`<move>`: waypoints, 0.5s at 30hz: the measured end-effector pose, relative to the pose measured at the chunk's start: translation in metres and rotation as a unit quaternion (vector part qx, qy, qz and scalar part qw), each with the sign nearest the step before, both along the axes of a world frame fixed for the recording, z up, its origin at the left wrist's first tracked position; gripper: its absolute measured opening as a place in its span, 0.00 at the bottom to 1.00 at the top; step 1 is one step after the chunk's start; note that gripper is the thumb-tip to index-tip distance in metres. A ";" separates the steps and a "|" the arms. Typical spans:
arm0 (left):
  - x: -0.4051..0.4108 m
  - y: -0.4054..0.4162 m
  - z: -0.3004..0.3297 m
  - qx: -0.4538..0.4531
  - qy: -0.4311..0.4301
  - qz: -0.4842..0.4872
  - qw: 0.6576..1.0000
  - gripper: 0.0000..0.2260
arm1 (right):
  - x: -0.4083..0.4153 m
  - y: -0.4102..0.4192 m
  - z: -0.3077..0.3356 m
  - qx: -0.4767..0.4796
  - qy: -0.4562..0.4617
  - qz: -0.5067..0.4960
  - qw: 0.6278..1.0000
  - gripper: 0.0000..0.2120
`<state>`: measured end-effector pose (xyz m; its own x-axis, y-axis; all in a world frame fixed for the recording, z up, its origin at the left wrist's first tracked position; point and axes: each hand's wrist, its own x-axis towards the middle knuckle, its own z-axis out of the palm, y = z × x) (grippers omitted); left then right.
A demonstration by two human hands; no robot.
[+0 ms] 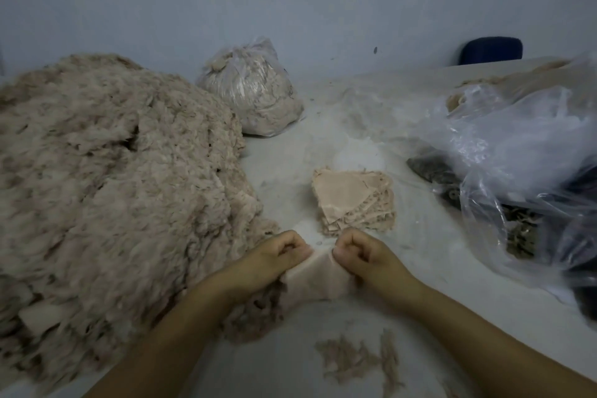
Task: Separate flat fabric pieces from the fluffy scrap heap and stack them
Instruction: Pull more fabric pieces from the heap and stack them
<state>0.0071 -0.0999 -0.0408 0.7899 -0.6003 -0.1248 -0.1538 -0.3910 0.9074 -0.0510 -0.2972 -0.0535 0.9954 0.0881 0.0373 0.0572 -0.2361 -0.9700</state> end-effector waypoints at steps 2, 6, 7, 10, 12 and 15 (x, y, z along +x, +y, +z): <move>-0.005 -0.006 -0.002 -0.030 0.024 0.005 0.999 0.04 | 0.003 0.002 0.007 0.064 0.014 -0.009 0.998 0.07; -0.008 -0.013 0.001 -0.271 0.189 0.132 0.934 0.04 | 0.005 0.010 0.015 0.194 0.034 -0.056 0.979 0.09; -0.008 -0.014 0.001 -0.327 0.235 0.162 0.901 0.05 | 0.005 0.011 0.015 0.211 0.038 -0.062 0.975 0.11; -0.009 -0.022 0.002 -0.381 0.270 0.235 0.853 0.04 | 0.003 0.017 0.014 0.242 0.049 -0.074 0.966 0.09; -0.010 -0.031 0.001 -0.332 0.195 0.305 0.871 0.05 | 0.004 0.023 0.011 0.226 0.044 -0.101 0.968 0.11; -0.007 -0.034 0.005 -0.241 0.021 0.340 0.909 0.10 | 0.009 0.021 0.004 0.136 0.035 -0.169 0.976 0.18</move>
<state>0.0004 -0.1336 -0.0354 0.9994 0.0318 -0.0160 0.0140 0.0628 0.9979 -0.0421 -0.2761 -0.0500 0.9669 -0.2489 -0.0553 -0.0474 0.0374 -0.9982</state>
